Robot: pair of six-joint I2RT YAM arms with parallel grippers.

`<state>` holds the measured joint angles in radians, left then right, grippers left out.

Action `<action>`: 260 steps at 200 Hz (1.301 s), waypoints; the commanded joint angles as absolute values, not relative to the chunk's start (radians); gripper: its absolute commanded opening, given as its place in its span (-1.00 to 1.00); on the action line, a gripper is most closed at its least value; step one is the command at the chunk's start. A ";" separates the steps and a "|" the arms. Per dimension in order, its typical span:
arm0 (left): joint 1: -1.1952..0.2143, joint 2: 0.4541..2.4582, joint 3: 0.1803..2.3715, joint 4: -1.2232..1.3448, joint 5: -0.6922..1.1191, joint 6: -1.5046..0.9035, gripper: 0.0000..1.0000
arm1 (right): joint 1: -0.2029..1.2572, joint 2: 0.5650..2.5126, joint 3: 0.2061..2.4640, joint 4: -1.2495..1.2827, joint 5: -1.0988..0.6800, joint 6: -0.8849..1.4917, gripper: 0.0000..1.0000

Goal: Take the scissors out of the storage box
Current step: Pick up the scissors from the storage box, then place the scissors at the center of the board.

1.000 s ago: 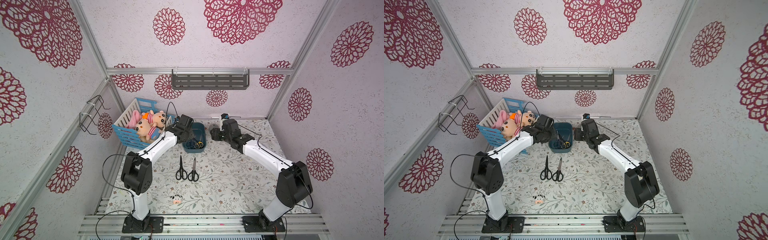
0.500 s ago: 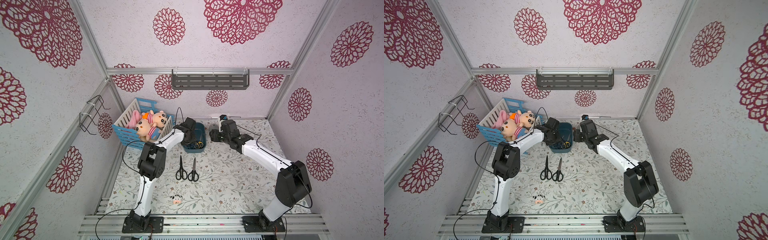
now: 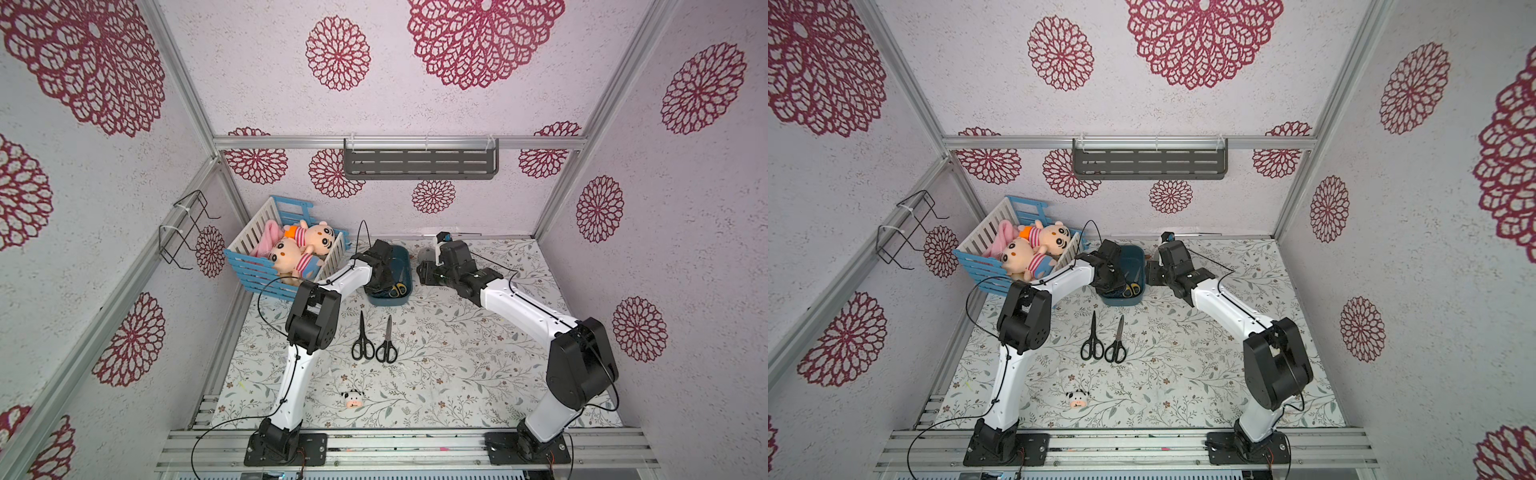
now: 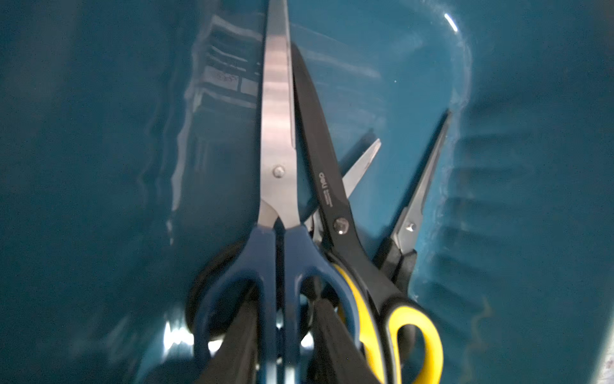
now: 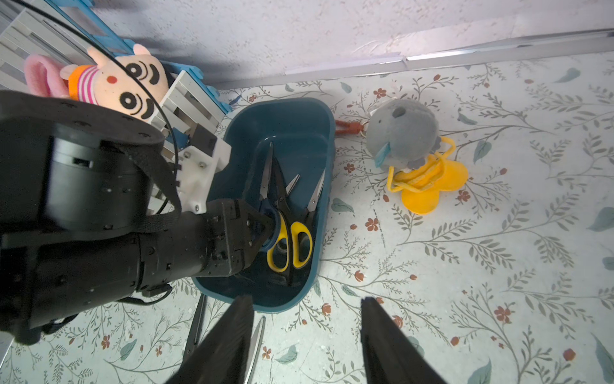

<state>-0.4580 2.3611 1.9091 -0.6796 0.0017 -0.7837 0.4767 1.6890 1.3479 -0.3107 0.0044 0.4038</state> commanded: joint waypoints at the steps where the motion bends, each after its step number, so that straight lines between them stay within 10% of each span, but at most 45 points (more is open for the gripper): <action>1: -0.458 2.401 1.908 -0.715 0.002 -0.771 -0.67 | 0.479 1.687 1.394 -0.301 -0.005 0.400 0.14; 46: -0.456 2.323 1.859 -0.668 -0.005 -0.778 -1.00 | 0.479 1.686 1.389 -0.301 -0.012 0.398 0.14; 134: -0.491 1.992 1.739 -0.626 0.014 -0.753 -1.00 | 0.476 1.666 1.433 -0.332 -0.024 0.386 0.14; 260: -1.010 1.905 1.414 -0.532 -0.171 -1.067 -1.00 | 0.284 1.432 1.232 -0.358 0.023 0.432 0.15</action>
